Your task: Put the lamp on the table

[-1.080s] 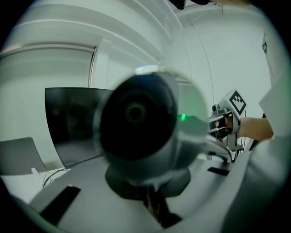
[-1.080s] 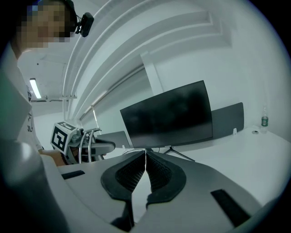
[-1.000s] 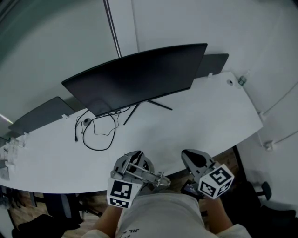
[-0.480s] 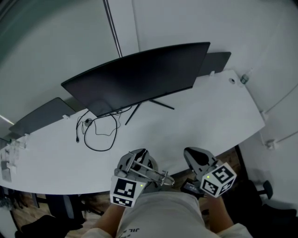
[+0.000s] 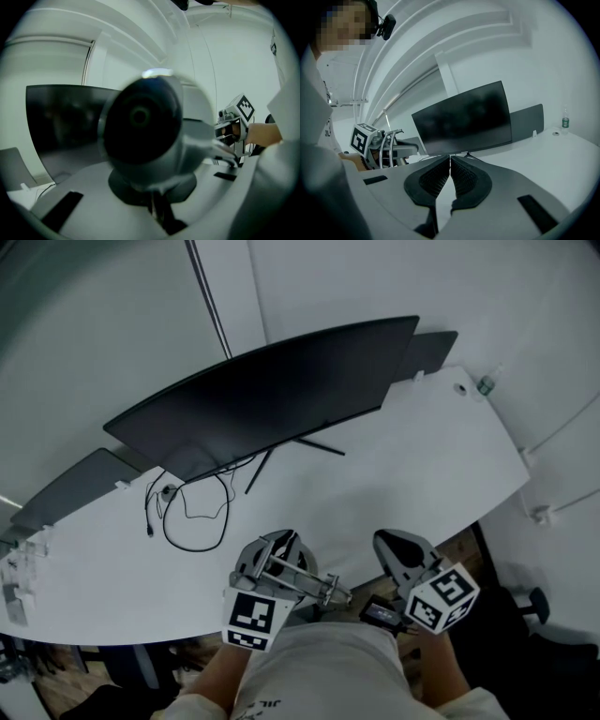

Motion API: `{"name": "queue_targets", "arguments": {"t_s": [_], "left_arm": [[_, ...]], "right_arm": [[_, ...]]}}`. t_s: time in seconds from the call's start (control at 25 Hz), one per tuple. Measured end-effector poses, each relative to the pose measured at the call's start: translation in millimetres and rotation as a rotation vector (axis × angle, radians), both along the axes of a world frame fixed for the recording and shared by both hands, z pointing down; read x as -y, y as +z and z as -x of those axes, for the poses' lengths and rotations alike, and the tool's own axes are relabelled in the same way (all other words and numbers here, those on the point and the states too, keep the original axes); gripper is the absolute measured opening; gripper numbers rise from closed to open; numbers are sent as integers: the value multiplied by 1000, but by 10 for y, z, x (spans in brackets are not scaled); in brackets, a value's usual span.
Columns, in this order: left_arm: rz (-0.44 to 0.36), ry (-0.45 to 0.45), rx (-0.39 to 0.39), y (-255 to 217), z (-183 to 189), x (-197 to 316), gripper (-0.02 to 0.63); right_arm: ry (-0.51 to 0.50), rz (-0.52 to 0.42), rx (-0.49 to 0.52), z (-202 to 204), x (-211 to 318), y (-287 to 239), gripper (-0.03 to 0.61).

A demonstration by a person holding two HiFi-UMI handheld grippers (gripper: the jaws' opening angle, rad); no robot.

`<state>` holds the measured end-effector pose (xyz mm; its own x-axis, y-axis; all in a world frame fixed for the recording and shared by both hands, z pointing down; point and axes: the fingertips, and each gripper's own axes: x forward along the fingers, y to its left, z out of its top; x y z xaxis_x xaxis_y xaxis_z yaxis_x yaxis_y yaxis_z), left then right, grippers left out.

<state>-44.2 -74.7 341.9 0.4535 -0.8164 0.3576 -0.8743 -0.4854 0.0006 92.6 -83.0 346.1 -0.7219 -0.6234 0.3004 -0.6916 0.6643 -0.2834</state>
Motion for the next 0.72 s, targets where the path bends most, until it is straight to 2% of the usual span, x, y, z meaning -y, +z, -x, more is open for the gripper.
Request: {"name": "queue_targets", "arguments": {"t_s": [0.72], "left_arm": [[-1, 38, 30, 285, 10, 668, 20]], "right_arm": [[73, 50, -19, -109, 389, 251, 32]]}}
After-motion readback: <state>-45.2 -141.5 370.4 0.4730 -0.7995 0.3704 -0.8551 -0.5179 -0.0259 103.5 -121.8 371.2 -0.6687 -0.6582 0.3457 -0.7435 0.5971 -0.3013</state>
